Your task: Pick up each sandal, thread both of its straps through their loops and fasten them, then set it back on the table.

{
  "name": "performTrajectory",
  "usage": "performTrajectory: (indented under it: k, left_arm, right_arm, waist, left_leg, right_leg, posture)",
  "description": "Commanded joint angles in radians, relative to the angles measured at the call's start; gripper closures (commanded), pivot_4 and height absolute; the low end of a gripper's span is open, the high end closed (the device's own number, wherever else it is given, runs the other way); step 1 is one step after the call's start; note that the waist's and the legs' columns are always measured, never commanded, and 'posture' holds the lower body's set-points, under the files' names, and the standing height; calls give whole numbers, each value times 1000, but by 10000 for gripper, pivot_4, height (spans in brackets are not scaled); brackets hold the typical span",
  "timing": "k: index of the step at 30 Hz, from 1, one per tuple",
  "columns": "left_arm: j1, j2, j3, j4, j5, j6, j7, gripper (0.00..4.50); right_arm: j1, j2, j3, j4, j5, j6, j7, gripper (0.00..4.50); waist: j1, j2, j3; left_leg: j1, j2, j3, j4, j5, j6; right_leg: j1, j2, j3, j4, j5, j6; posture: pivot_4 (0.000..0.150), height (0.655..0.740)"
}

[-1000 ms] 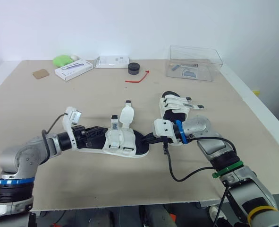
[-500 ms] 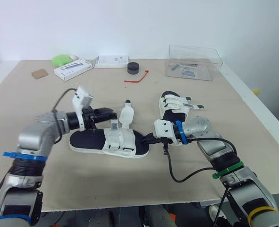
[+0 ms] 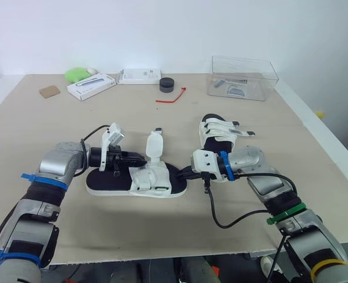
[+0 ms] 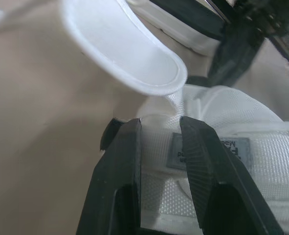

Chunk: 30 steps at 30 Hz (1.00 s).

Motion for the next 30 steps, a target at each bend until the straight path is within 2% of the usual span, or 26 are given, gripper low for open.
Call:
performTrajectory:
  k: [1,8,11,12,13,26,30]
  left_arm:
    - [7,9,-31,-27,28,17,-35,32195]
    - [16,-7,-4,-33,26,39,-12,32195]
    - [23,-12,15,-44,21,40,2,39816]
    - [25,-12,20,-47,25,34,8,43577]
    - [27,-14,29,-49,27,32,22,44420]
    - [40,22,65,-72,27,24,33,44420]
    - [-51,-24,199,7,-64,129,130,44420]
  right_arm:
    - [33,-27,16,29,-50,34,-1,45000]
    - [26,-18,23,37,-50,36,-1,45000]
    - [20,-16,24,44,-50,33,2,45000]
    - [18,-15,25,47,-50,32,3,45000]
    - [15,-14,26,51,-50,30,4,45000]
    - [1,-10,31,69,-52,19,14,45000]
    - [1,-16,28,67,-52,20,16,45000]
  waist:
    - [0,0,0]
    - [0,0,0]
    - [0,0,0]
    - [0,0,0]
    - [0,0,0]
    - [0,0,0]
    - [0,0,0]
  left_leg:
    - [0,0,0,0,0,0]
    - [0,0,0,0,-1,0]
    - [0,0,0,0,-1,0]
    - [0,0,0,0,-1,0]
    - [0,0,0,0,-1,0]
    - [0,0,0,0,0,0]
    - [0,0,0,1,0,1]
  right_leg:
    - [0,0,0,0,0,0]
    - [0,-1,0,0,-1,0]
    - [0,-1,0,0,-1,0]
    - [0,-1,0,0,-1,0]
    - [0,-1,0,0,-1,0]
    - [0,-1,0,0,0,0]
    - [0,-1,0,0,0,1]
  posture:
    - [1500,7400]
    - [1500,7400]
    - [1500,7400]
    - [1500,7400]
    - [1500,7400]
    - [1500,7400]
    - [1500,7400]
